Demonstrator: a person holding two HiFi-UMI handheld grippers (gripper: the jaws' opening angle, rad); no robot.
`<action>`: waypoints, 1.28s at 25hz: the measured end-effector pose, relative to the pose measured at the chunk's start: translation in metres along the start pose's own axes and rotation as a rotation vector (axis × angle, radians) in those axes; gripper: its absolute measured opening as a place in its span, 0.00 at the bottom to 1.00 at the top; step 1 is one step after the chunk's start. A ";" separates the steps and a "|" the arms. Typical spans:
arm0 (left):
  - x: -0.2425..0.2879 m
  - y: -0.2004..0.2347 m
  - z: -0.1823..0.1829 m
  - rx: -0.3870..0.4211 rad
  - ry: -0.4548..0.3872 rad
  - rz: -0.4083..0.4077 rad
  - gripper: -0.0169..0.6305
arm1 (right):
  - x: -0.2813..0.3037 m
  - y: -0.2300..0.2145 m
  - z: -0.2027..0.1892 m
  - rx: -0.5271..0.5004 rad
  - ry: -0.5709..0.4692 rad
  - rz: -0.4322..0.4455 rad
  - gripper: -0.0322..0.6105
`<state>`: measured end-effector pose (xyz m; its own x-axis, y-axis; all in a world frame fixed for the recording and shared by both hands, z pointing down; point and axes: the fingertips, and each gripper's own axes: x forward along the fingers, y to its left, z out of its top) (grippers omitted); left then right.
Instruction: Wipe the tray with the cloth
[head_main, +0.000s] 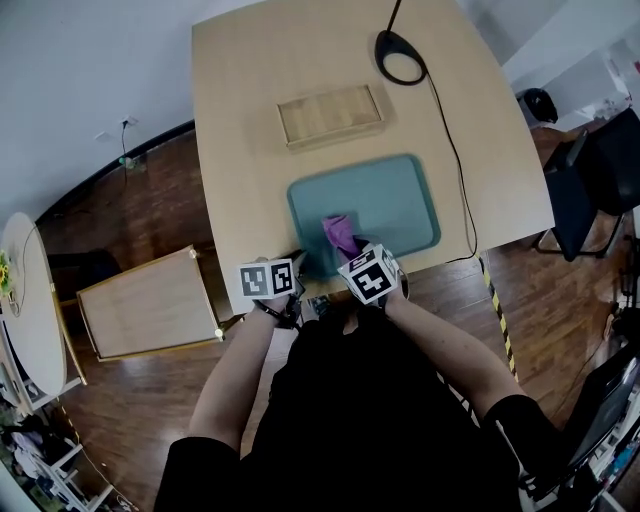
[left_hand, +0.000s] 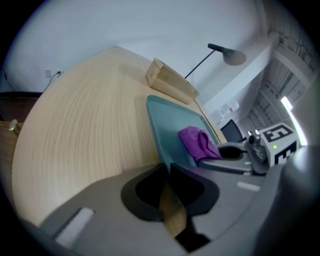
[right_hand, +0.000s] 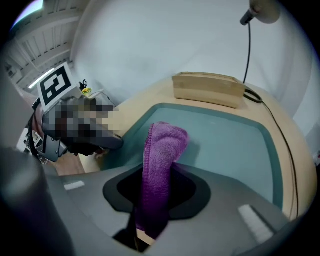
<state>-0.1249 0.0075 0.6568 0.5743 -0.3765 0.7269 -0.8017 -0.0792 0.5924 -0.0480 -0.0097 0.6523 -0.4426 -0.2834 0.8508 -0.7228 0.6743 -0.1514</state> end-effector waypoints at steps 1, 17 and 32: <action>0.001 0.000 0.000 0.002 0.001 -0.001 0.11 | 0.003 0.011 0.002 -0.022 0.005 0.012 0.22; 0.001 0.002 -0.003 0.022 0.008 0.090 0.13 | 0.002 0.039 0.001 0.017 0.000 0.054 0.22; 0.007 0.003 -0.008 0.185 0.031 0.307 0.16 | -0.058 -0.152 -0.079 0.120 0.005 -0.185 0.22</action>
<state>-0.1220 0.0117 0.6664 0.3045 -0.3807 0.8732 -0.9524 -0.1338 0.2738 0.1294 -0.0422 0.6662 -0.2943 -0.3906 0.8722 -0.8494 0.5253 -0.0513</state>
